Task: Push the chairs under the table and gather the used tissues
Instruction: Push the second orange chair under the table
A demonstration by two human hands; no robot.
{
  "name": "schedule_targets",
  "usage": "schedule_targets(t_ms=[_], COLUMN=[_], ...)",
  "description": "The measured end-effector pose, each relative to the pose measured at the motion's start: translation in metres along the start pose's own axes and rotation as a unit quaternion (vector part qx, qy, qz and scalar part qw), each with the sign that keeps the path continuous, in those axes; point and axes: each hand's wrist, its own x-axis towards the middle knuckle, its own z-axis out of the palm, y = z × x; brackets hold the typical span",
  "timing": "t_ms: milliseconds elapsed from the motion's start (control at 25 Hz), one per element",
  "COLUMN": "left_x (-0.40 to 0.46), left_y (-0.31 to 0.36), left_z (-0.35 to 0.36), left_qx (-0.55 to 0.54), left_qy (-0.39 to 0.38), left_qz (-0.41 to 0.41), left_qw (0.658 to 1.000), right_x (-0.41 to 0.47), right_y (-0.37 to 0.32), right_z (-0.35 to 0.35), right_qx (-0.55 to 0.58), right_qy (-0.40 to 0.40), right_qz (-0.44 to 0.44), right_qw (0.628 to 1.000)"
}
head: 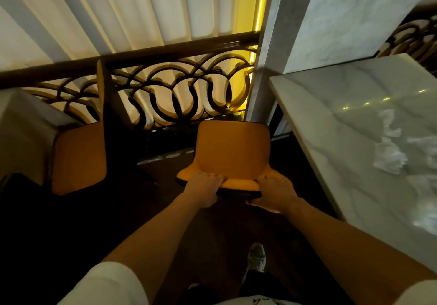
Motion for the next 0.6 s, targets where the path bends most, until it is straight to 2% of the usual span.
schedule_targets(t_ms=[320, 600], left_x=[-0.026, -0.025], left_y=[-0.038, -0.056], left_z=[0.025, 0.015], left_qx=[0.037, 0.053], left_qy=[0.03, 0.012], left_qz=[0.113, 0.158], left_qw=[0.992, 0.986], right_x=[-0.045, -0.053], right_y=[-0.065, -0.088], right_z=[0.044, 0.049], right_qx=[0.035, 0.078], right_qy=[0.049, 0.041], right_qz=[0.094, 0.099], right_qw=[0.994, 0.991])
